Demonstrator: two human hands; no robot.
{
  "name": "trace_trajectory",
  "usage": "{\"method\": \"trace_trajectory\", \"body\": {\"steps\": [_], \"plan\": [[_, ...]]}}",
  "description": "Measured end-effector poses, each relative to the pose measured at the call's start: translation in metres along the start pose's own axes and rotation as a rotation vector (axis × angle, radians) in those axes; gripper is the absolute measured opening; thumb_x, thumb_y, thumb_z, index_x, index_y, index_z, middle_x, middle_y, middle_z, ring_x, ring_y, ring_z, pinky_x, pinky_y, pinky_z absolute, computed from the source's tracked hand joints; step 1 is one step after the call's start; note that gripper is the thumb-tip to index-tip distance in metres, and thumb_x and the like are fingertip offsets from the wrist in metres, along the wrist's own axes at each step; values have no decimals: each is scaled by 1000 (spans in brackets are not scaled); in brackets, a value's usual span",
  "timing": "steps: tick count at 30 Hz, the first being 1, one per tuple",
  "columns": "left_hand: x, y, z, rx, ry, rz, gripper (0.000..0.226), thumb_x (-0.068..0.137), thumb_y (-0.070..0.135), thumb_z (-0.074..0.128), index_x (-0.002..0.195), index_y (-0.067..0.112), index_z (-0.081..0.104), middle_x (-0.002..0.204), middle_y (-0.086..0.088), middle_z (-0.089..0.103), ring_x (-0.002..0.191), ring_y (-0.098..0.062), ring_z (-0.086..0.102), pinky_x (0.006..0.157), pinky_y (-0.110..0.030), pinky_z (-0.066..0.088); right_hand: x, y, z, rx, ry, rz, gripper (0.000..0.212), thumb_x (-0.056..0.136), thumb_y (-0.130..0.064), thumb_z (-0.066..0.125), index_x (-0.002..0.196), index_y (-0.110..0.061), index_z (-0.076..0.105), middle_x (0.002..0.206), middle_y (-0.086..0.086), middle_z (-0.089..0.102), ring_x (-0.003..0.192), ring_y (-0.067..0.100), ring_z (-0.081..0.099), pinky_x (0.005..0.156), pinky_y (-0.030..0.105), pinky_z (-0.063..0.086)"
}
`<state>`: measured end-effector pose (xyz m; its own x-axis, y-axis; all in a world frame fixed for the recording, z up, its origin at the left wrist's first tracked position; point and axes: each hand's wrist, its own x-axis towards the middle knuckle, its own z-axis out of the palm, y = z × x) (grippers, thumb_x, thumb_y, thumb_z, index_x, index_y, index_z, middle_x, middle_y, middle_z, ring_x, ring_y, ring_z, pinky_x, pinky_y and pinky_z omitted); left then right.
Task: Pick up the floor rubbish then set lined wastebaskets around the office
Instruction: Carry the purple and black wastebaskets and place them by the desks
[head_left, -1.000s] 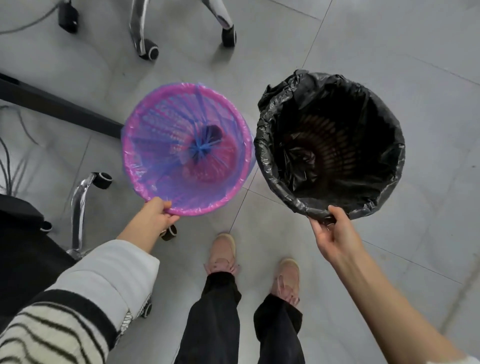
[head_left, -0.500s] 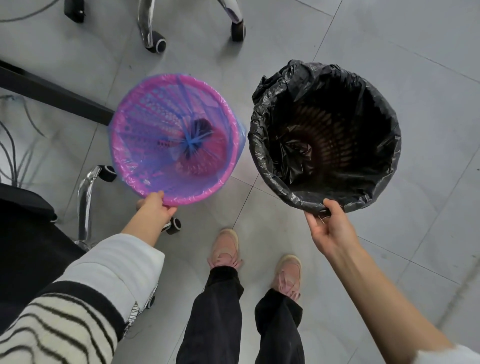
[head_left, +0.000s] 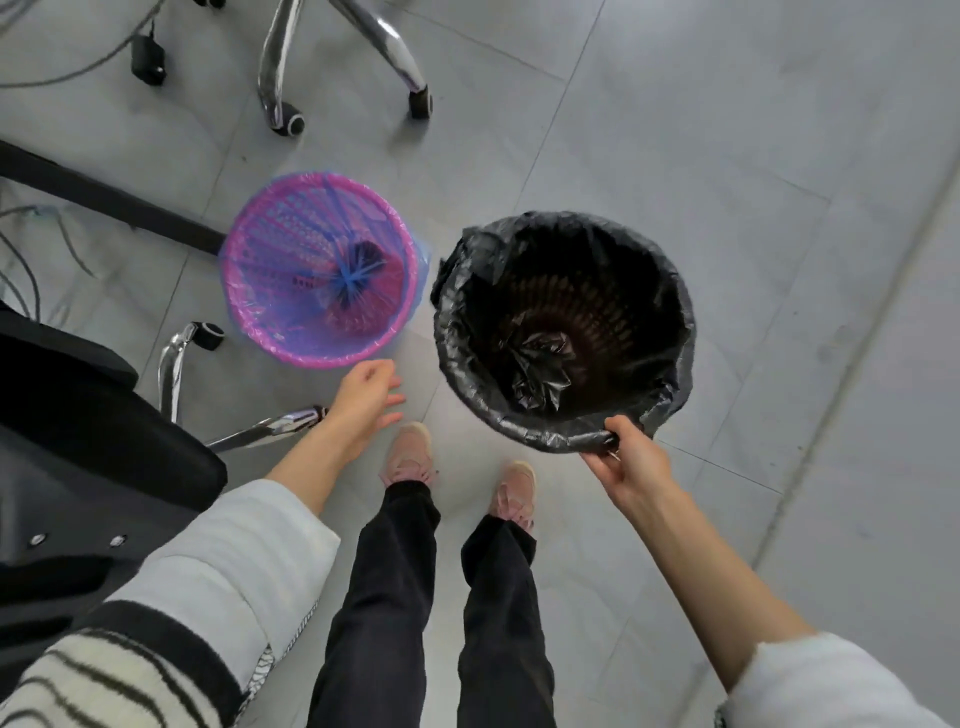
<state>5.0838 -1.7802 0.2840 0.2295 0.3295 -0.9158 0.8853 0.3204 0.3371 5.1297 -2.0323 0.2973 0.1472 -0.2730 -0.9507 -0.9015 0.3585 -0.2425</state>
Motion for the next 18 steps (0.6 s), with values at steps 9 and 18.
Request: {"method": "trace_trajectory", "body": {"steps": [9,18], "plan": [[-131,107,59,434,7,429,61,90,35,54,144,19,30,138,-10,48,121,-29,54,104,-46,43,-118,-120,-98,-448,-73,-278,20,87,-1,52,72,-12,55,67,2,57,53,9,61,44,19,53],[-210,224,136,483,-24,440,38,89,9,48,127,11,49,107,-15,59,86,-27,57,61,-33,52,-174,-288,-106,-490,-17,-434,17,85,-5,53,71,-15,55,74,7,57,65,16,56,56,24,49]]}}
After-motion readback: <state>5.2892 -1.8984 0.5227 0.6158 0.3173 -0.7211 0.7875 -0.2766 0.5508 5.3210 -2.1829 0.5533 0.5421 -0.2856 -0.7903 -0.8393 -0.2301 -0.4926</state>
